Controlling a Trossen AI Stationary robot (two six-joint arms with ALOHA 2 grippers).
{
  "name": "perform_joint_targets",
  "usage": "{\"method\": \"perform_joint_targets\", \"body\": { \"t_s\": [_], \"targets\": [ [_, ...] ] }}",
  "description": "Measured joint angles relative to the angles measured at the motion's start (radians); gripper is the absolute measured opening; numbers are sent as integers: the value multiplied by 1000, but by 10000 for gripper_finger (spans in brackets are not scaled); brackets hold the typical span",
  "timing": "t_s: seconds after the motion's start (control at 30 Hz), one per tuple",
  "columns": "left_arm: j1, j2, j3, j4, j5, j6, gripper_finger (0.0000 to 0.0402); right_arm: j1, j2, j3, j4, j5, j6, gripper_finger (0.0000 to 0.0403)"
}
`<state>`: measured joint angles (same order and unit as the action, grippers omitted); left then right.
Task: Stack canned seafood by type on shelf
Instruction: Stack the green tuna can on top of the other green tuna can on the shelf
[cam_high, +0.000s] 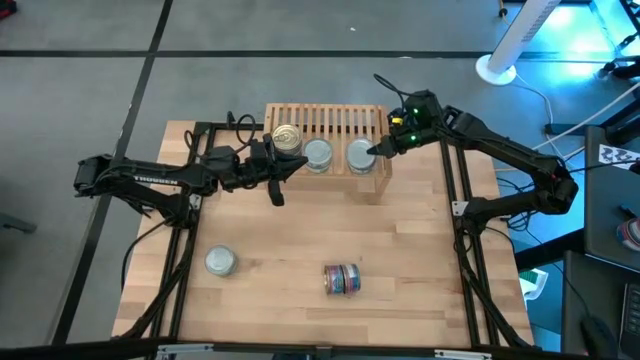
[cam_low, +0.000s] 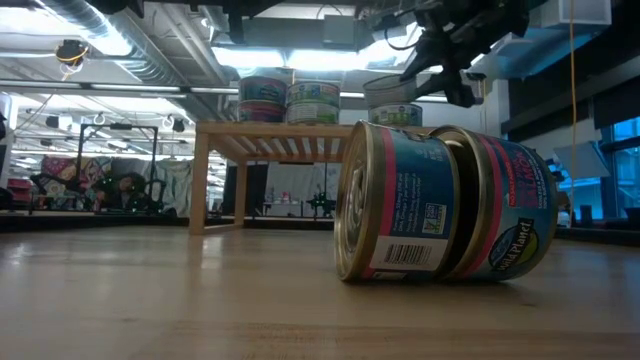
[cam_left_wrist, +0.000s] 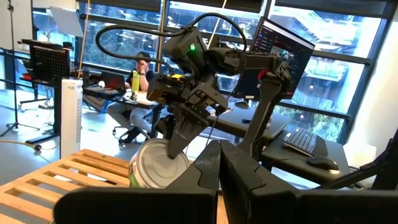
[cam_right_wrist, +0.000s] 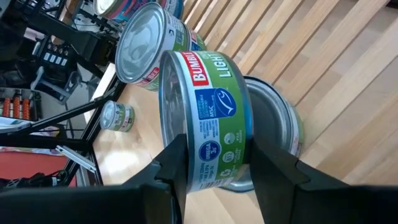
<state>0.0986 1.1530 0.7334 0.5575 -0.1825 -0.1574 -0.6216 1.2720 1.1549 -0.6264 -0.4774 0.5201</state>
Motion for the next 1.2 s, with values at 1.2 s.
{"method": "perform_joint_targets", "body": {
  "t_s": [1.2],
  "targets": [
    [0, 0, 0, 0, 0, 1, 5, 0, 2, -4, -4, 13, 10, 163]
  ]
}}
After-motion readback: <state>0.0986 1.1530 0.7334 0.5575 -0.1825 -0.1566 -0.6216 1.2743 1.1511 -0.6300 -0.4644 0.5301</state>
